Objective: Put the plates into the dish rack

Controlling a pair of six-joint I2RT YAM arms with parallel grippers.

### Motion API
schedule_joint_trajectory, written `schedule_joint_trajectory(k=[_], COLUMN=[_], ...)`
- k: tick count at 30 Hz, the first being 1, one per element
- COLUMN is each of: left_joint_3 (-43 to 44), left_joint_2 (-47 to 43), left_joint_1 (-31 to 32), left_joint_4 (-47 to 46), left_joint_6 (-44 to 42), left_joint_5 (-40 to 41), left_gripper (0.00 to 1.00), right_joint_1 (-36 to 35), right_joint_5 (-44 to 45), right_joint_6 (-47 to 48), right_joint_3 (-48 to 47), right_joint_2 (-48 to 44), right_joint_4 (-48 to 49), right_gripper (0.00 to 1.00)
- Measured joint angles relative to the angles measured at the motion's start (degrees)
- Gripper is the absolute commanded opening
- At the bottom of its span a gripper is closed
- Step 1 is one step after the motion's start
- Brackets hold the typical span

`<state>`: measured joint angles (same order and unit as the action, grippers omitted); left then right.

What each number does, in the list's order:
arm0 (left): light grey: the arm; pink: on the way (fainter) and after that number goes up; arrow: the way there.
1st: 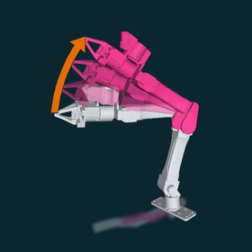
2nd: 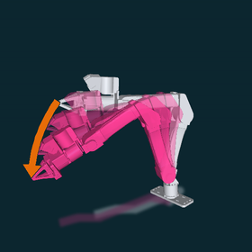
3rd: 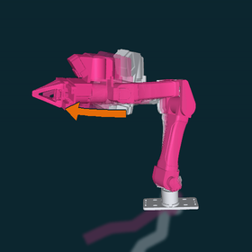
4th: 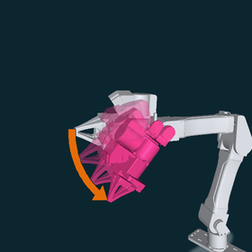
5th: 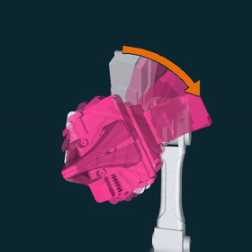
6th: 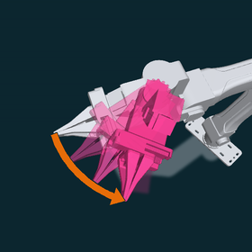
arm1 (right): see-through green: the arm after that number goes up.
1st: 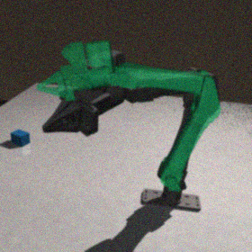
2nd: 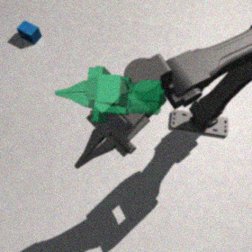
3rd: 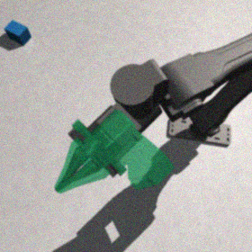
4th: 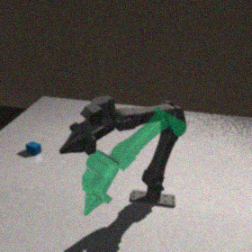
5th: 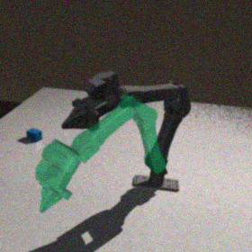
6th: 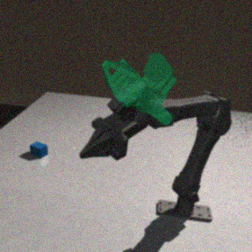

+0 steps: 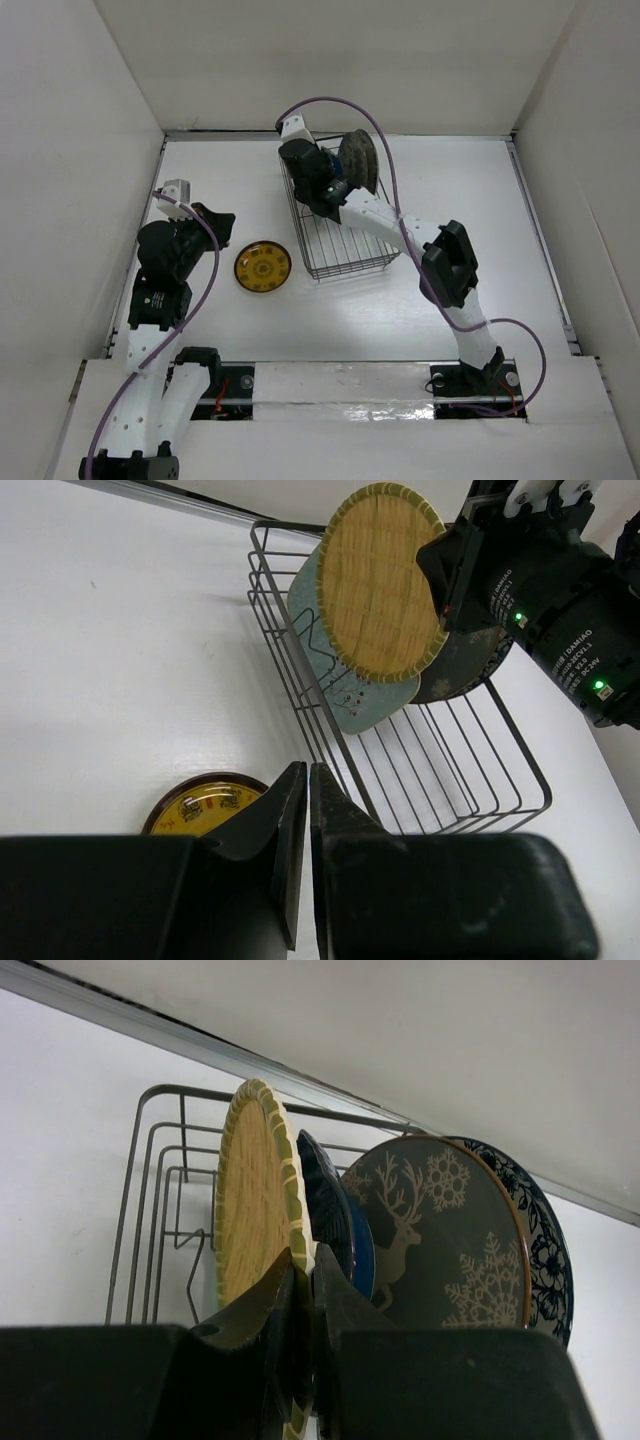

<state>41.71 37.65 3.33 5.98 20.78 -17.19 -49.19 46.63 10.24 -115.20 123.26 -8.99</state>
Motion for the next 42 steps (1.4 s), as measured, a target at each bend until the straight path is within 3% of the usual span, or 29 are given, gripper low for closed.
schedule_joint_trajectory(k=[6, 10, 14, 20, 21, 24, 25, 28, 34, 42], left_joint_3=[0.02, 0.0, 0.0, 0.0, 0.0, 0.0, 0.0, -0.04, -2.05, -2.84], left_joint_2=[0.09, 0.24, 1.11, 3.87, 4.42, 6.6, 7.58, 11.08, 16.55, 21.2], left_joint_1=[0.0, 0.0, 0.0, 0.0, 0.0, 0.0, 0.0, 0.0, 0.0, -0.09], left_joint_4=[0.33, 0.57, 0.76, 1.16, 1.18, 1.2, 1.22, 2.01, 5.11, 11.98], left_joint_6=[-0.17, -0.17, -0.2, -0.15, -0.17, -0.02, 0.15, 1.07, 4.5, 9.22], left_joint_5=[1.09, 2.21, 3.19, 3.91, 3.91, 3.85, 3.8, 3.74, 5.49, 10.8], left_gripper=[0.1, 0.26, 0.34, 0.39, 0.4, 0.42, 0.42, 0.42, 0.42, 0.45], right_joint_1=[-0.07, -0.07, 0.07, -0.02, 0.07, 0.44, 0.63, 0.44, -0.74, -1.92], right_joint_5=[0.31, -0.9, -2.54, -4.83, -4.92, -5.7, -6.4, -9.33, -14.21, -22.25], right_joint_6=[-0.2, -2.78, -6.01, -11.19, -11.89, -14.58, -15.76, -17.99, -19.63, -22.03], right_joint_3=[-0.59, -0.59, -0.33, 0.55, 0.79, 2.29, 3.15, 6.19, 14.21, 29.53], right_joint_2=[0.7, 1.05, 3.78, 6.4, 6.34, 5.42, 4.96, 3.63, -5.64, -30.38], right_joint_4=[0.09, 0.13, -1.14, -0.92, -0.83, -0.44, -0.57, 0.17, 0.63, 7.45], right_gripper=[0.0, 0.0, 0.0, 0.0, 0.03, 0.39, 0.56, 0.77, 0.95, 0.96])
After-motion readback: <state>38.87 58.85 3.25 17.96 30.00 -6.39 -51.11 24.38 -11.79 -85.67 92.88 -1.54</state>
